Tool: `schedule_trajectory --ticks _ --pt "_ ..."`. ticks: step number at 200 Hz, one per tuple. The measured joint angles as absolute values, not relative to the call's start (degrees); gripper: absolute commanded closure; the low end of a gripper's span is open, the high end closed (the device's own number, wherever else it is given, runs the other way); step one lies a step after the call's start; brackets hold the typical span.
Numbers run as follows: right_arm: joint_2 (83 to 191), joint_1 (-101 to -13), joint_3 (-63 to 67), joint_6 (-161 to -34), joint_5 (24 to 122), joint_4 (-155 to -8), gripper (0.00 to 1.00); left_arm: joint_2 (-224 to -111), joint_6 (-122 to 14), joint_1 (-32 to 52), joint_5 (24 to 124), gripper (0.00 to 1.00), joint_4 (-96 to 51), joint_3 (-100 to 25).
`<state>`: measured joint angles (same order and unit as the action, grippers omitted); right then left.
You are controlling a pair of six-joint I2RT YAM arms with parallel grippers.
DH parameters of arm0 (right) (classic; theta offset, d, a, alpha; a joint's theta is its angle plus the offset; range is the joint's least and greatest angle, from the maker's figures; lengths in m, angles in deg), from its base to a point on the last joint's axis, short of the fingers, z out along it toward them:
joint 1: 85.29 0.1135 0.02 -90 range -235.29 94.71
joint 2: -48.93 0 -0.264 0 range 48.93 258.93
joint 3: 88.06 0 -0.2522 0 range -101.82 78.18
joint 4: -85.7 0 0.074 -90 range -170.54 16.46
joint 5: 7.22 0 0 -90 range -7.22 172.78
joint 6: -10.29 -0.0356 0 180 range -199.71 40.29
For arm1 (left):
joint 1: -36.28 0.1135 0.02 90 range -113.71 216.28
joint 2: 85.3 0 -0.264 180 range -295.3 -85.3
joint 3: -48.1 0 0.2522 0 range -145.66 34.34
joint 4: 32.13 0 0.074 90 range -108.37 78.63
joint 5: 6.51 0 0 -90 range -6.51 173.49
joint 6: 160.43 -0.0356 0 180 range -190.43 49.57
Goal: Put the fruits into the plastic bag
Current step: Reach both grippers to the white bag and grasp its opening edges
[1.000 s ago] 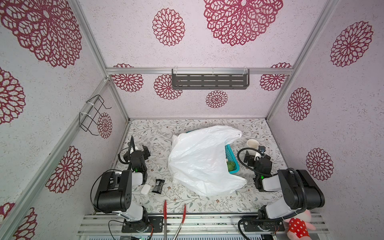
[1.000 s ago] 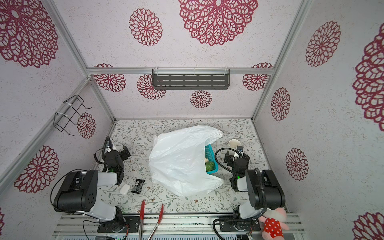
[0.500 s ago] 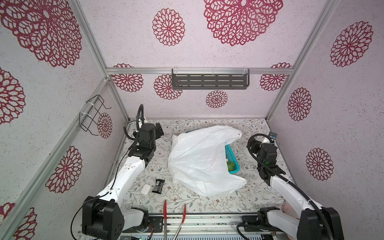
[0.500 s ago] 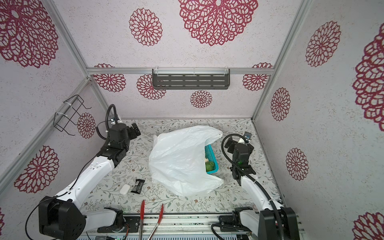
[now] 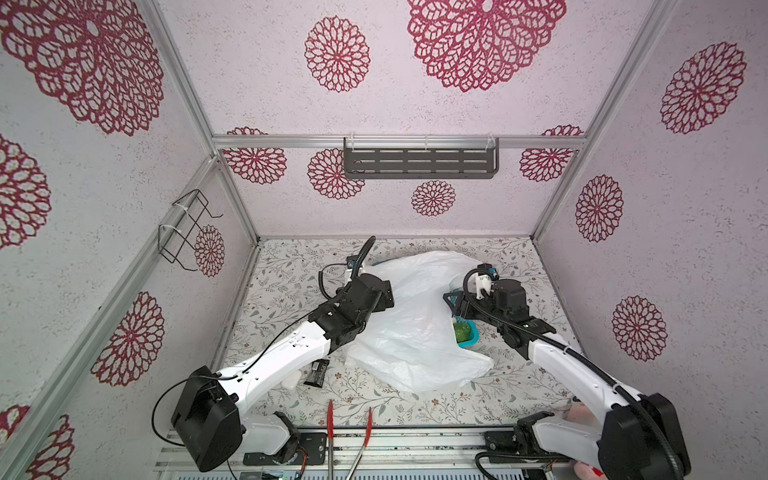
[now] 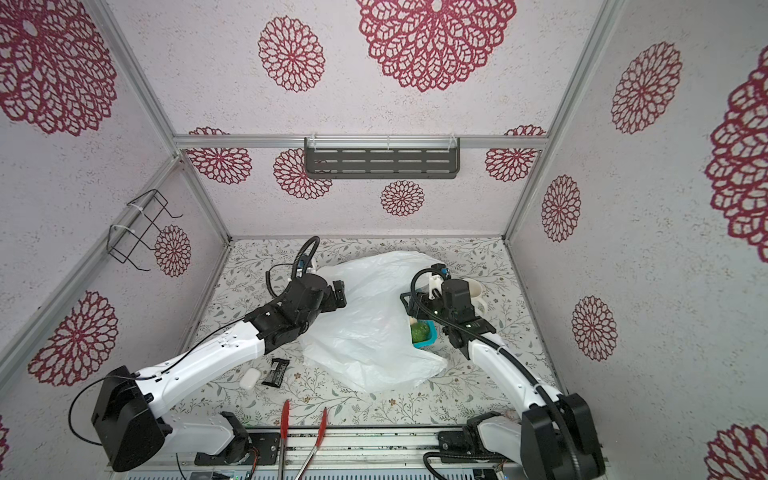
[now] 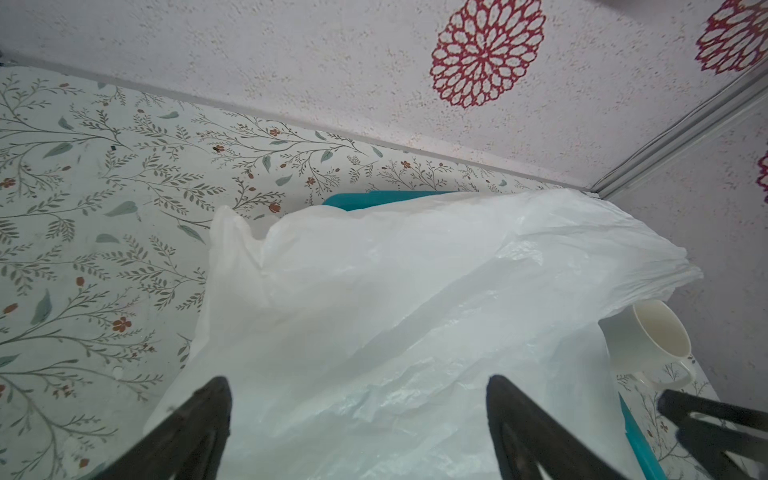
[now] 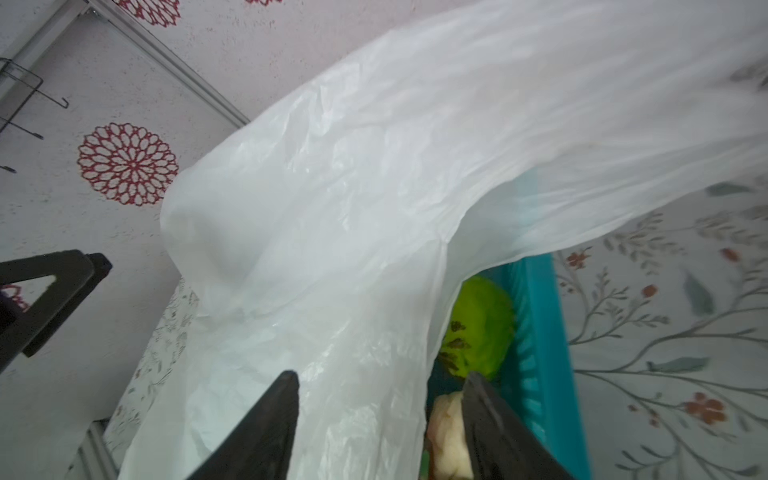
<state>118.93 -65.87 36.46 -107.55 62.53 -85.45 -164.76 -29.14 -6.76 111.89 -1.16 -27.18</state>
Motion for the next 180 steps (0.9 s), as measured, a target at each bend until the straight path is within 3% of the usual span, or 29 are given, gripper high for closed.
schedule_trajectory --ticks 25,63,125,180 --pt "123.52 -65.63 36.44 -108.62 58.97 -87.28 0.53 -166.7 -29.75 -7.29 109.73 0.02 0.11 -28.53" --pt "126.49 -65.17 35.08 -109.14 55.19 -89.25 1.0 -167.01 -32.83 -7.55 104.9 0.02 0.92 -29.03" --pt "127.93 -59.35 25.27 -109.98 53.11 -89.84 1.0 -163.97 -39.39 -7.68 89.55 0.02 0.78 -29.03" --pt "131.82 -50.37 17.51 -115.94 61.83 -94.43 1.0 -158.4 -41.75 -7.7 82.3 0.03 0.39 -29.03"
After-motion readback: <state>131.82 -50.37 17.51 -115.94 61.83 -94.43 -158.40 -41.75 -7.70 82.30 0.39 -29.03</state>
